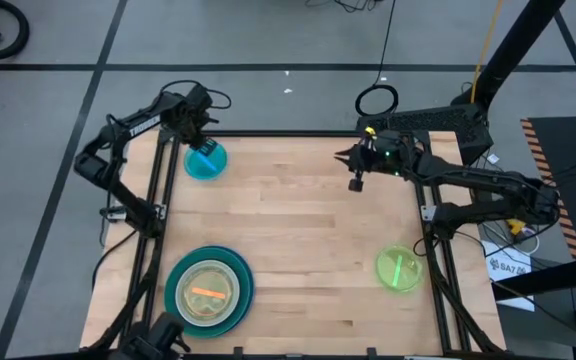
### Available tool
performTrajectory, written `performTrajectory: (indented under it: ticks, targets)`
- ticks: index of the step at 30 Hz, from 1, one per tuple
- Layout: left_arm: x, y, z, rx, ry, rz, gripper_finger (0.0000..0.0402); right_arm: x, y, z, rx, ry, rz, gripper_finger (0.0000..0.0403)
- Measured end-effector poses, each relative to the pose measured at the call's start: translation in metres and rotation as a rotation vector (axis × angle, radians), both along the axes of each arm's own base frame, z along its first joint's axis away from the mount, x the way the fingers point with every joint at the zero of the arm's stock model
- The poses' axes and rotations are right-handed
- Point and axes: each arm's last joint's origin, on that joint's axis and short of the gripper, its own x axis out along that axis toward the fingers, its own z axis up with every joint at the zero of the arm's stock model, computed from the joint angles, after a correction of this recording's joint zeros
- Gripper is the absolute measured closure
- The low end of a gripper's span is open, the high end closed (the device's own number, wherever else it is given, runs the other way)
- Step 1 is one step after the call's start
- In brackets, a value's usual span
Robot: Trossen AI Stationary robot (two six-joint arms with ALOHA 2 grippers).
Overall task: Stack plastic plates
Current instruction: Stack the light blue plate on top of the orange plate
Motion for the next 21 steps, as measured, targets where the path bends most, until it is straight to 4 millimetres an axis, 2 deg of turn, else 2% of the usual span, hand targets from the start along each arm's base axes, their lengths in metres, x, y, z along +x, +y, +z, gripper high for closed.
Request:
performTrajectory:
  ticks: [5, 15, 21]
  targets:
    - [-0.002, 0.006, -0.011, -0.043, 0.019, -0.005, 0.0300, -0.002, -0.008, 0.006, -0.067, -0.036, -0.016, 0.0369]
    - [-0.010, 0.014, -0.013, -0.026, 0.007, 0.051, 0.0300, -0.014, -0.026, 0.003, -0.046, -0.012, -0.110, 0.0369]
    - [-0.011, 0.024, -0.032, -0.066, 0.054, 0.073, 0.0299, -0.017, -0.036, 0.011, -0.137, -0.056, -0.130, 0.0369]
